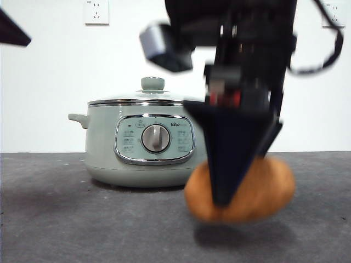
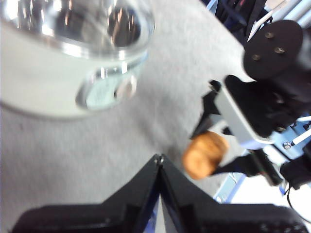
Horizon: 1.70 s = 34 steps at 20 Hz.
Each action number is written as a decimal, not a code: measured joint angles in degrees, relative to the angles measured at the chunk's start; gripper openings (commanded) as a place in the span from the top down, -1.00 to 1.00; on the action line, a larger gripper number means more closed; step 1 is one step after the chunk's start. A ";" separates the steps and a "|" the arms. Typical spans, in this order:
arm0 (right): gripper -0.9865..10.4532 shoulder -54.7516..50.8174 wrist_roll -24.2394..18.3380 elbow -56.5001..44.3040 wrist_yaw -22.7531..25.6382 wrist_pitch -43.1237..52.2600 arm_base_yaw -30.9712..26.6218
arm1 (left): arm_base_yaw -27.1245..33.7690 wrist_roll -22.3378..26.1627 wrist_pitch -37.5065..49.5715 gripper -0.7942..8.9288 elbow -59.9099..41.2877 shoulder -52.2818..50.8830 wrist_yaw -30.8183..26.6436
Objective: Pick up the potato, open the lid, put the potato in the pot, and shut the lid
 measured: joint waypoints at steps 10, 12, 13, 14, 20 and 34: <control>0.84 -8.48 8.90 13.55 0.11 -12.39 0.00 | -4.70 -0.09 -0.44 0.85 22.71 23.08 -6.10; 0.84 -11.19 10.12 13.55 1.14 -13.60 0.00 | -5.90 -0.09 -2.12 0.84 28.85 28.98 -7.56; 0.84 -12.59 10.75 13.55 1.99 -13.97 0.00 | -6.64 -0.09 -3.67 0.83 32.59 32.37 -8.85; 0.84 -13.97 11.32 13.55 2.97 -14.49 0.00 | -7.41 -0.07 -5.18 0.76 36.13 35.56 -10.03; 0.84 -22.47 14.51 13.55 4.46 -16.59 0.00 | -13.22 1.79 -16.46 -0.21 58.47 53.64 -23.50; 0.84 -29.16 18.34 13.55 4.48 -22.62 0.00 | -21.86 6.58 -22.51 -0.58 76.08 68.70 -41.75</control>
